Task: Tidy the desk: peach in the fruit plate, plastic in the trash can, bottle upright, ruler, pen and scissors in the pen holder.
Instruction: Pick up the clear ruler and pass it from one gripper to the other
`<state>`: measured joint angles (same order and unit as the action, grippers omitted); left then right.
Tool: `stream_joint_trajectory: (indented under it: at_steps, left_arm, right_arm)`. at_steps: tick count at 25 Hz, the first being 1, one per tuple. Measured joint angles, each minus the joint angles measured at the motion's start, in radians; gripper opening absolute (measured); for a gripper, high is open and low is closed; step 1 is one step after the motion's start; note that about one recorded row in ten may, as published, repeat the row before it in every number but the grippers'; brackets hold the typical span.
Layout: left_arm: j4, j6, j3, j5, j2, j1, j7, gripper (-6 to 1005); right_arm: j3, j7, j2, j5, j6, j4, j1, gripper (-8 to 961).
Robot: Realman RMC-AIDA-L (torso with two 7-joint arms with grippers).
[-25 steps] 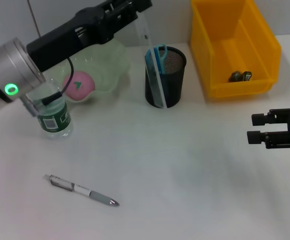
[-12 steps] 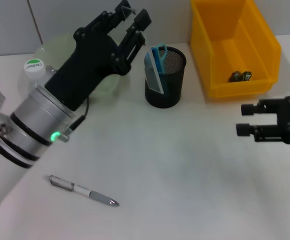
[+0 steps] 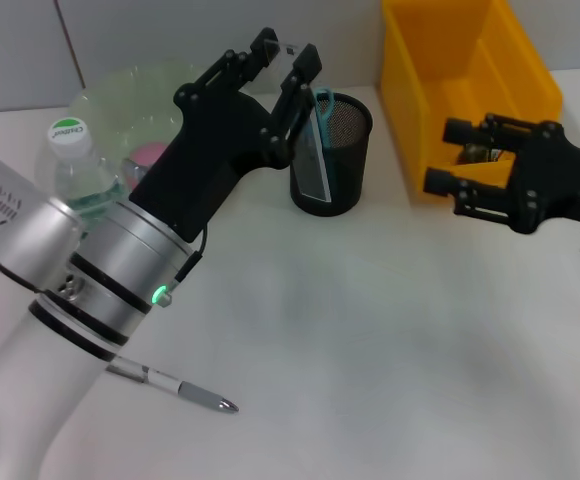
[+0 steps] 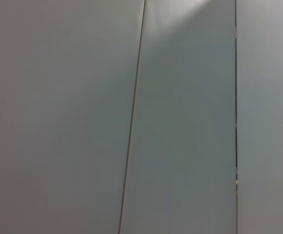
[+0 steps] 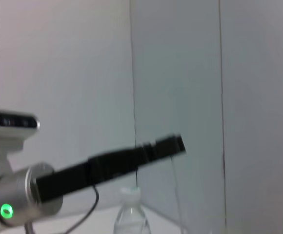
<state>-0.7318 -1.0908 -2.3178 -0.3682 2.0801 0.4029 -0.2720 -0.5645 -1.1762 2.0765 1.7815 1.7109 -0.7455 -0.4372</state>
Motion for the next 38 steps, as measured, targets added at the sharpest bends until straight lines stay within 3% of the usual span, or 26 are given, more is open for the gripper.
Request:
stream_joint_trajectory:
  at_steps: [4, 15, 18, 38]
  left_arm:
    - [-0.036, 0.061, -0.048, -0.089, 0.000, 0.002, 0.071, 388]
    - [-0.068, 0.089, -0.081, -0.152, 0.000, 0.010, 0.153, 390]
    - [-0.100, 0.104, -0.161, -0.306, 0.000, 0.029, 0.309, 390]
    - [-0.110, 0.105, -0.175, -0.321, 0.000, 0.024, 0.322, 393]
  right_arm:
    - [-0.003, 0.115, 0.005, -0.056, -0.025, 0.095, -0.027, 662]
    - [-0.011, 0.359, 0.008, -0.118, -0.123, 0.356, -0.133, 643]
    - [-0.004, 0.431, 0.010, -0.132, -0.148, 0.426, -0.163, 637]
    - [-0.001, 0.534, 0.013, -0.177, -0.202, 0.534, -0.213, 598]
